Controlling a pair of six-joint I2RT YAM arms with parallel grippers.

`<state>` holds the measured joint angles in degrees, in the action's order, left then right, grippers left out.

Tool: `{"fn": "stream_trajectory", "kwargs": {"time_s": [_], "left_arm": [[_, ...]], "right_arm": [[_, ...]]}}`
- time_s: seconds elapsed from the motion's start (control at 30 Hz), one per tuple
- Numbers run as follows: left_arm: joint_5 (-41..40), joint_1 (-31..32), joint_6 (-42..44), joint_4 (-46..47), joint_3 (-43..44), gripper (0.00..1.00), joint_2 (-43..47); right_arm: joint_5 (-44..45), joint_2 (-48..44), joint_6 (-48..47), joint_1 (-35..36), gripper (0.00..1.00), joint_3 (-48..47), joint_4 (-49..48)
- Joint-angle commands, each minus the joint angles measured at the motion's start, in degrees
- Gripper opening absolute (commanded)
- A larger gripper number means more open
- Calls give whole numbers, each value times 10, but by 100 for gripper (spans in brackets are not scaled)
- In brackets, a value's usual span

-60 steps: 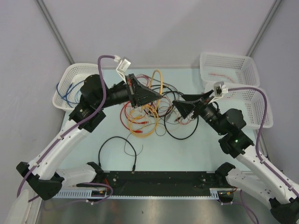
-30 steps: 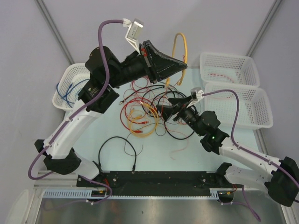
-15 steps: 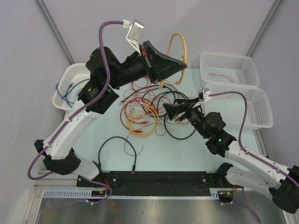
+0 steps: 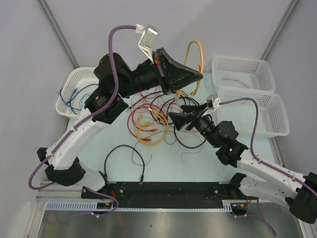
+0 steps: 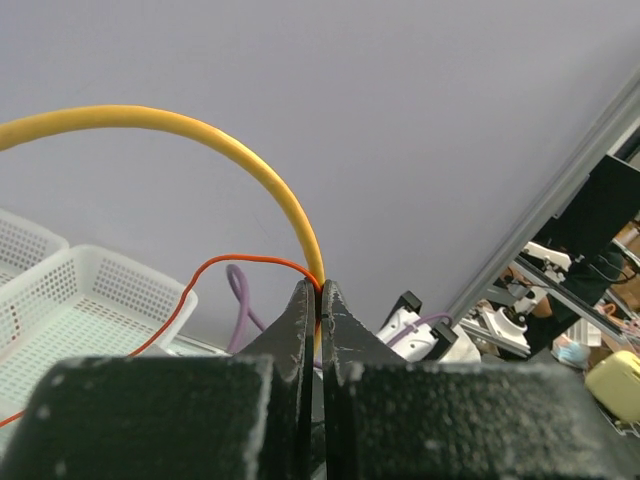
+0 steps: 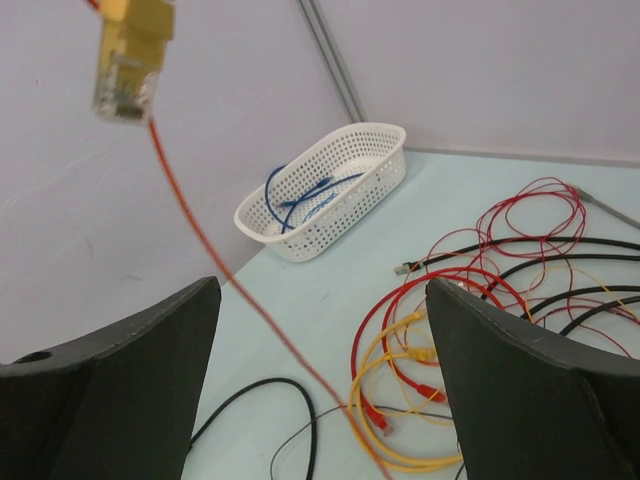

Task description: Untangle the cables

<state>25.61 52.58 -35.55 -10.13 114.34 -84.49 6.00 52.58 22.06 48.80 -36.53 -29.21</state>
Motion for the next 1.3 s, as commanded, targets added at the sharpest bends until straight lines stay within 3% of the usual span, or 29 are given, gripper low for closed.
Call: {"fn": "stream_trajectory", "kwargs": {"time_s": [0.0,0.1,0.23,0.33,0.37,0.43,0.53,0.57,0.73,0.9,1.03,1.07,1.13,1.17,1.2,1.23,1.27], "left_arm": [[0,24,7,4,17,0,4],[-3,38,8,3,12,0,2],[0,49,8,0,11,0,-3],[0,54,10,-3,9,0,-2],[-1,57,13,-3,8,0,-2],[-9,57,20,-6,-1,0,3],[-61,57,45,-25,-20,0,24],[-84,56,51,-48,-26,0,40],[-317,28,44,-130,-119,2,102],[-318,-94,-33,-81,-347,3,213],[-319,-121,-28,-60,-422,8,241],[-312,-120,-23,-60,-427,12,238],[-302,-120,-16,-63,-439,32,231],[-296,-120,-16,-61,-444,45,231],[-288,-120,-19,-61,-456,64,231],[-286,-121,-26,-53,-464,71,231],[-286,-121,-30,-49,-473,93,237]], "right_arm": [[8,29,-13,-5,86,-10,-86],[-16,60,10,-18,79,-12,-127],[-37,91,30,-20,77,-16,-173],[-41,106,32,-20,67,-29,-174],[-36,106,32,-20,51,-34,-164],[-34,100,32,-23,37,-34,-152],[-27,65,29,-25,5,-34,-102],[-3,48,29,-25,0,-35,-51],[64,-56,54,-73,0,-94,203],[54,-119,33,-128,0,-165,404],[78,-124,2,-133,0,-252,488],[79,-121,-1,-133,0,-264,495],[80,-111,-4,-134,0,-286,507],[79,-100,-9,-133,0,-304,511],[80,-96,-11,-133,0,-312,514],[82,-90,-13,-133,0,-320,520],[83,-79,-17,-134,0,-334,522]]}}
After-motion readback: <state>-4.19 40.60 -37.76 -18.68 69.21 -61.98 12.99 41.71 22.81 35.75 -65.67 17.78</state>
